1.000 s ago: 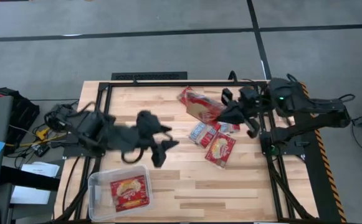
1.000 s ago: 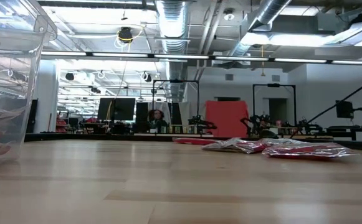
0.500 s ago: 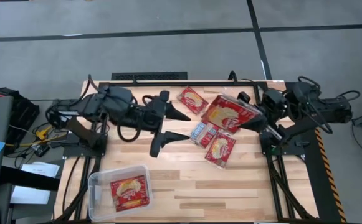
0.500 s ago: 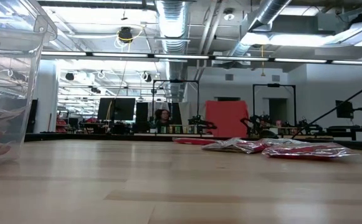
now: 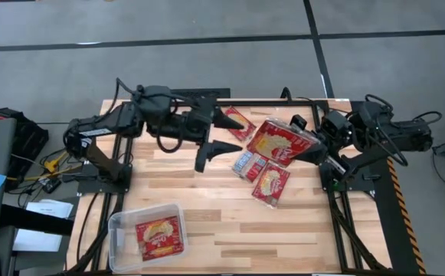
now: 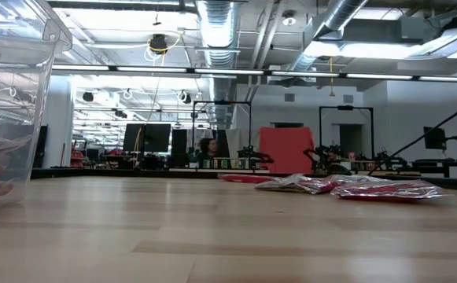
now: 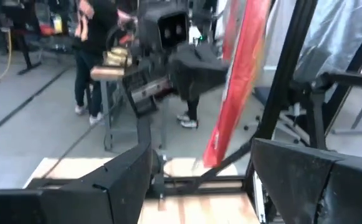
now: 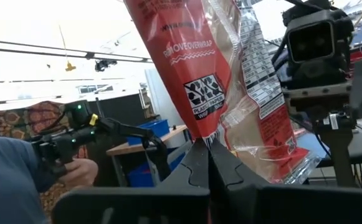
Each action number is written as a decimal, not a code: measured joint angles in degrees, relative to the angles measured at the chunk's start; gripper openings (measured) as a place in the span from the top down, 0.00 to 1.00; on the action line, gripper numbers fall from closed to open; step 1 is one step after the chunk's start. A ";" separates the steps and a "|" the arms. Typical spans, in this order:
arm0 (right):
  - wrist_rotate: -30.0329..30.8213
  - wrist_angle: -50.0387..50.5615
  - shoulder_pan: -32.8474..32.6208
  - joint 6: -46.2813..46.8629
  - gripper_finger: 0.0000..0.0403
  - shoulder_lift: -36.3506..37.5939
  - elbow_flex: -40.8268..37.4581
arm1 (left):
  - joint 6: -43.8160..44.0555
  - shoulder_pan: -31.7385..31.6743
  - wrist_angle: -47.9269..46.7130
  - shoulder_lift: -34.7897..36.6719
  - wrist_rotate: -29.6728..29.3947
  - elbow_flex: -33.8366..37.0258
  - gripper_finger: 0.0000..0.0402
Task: Sort popcorn bags into baskets
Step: Put the red popcorn bag into the transparent bin
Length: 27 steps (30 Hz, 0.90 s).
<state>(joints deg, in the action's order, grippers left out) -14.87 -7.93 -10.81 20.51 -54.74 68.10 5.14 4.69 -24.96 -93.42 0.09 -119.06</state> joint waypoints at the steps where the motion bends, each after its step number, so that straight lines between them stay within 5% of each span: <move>1: 0.00 -0.12 0.00 0.00 0.98 0.00 0.00 | 0.03 -0.28 0.68 -0.76 1.01 0.06 0.34; 8: -0.06 0.51 0.11 -0.22 0.98 -0.15 0.00 | 2.57 -2.32 6.74 -5.43 8.58 0.02 0.34; 27: -1.50 2.98 2.81 -0.96 0.98 -0.15 0.00 | 4.73 -3.20 12.67 -6.45 11.83 0.01 0.37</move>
<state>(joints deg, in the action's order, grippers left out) -16.37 -4.94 -7.99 19.55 -54.89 68.10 9.87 1.49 -12.29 -99.87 11.92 -119.05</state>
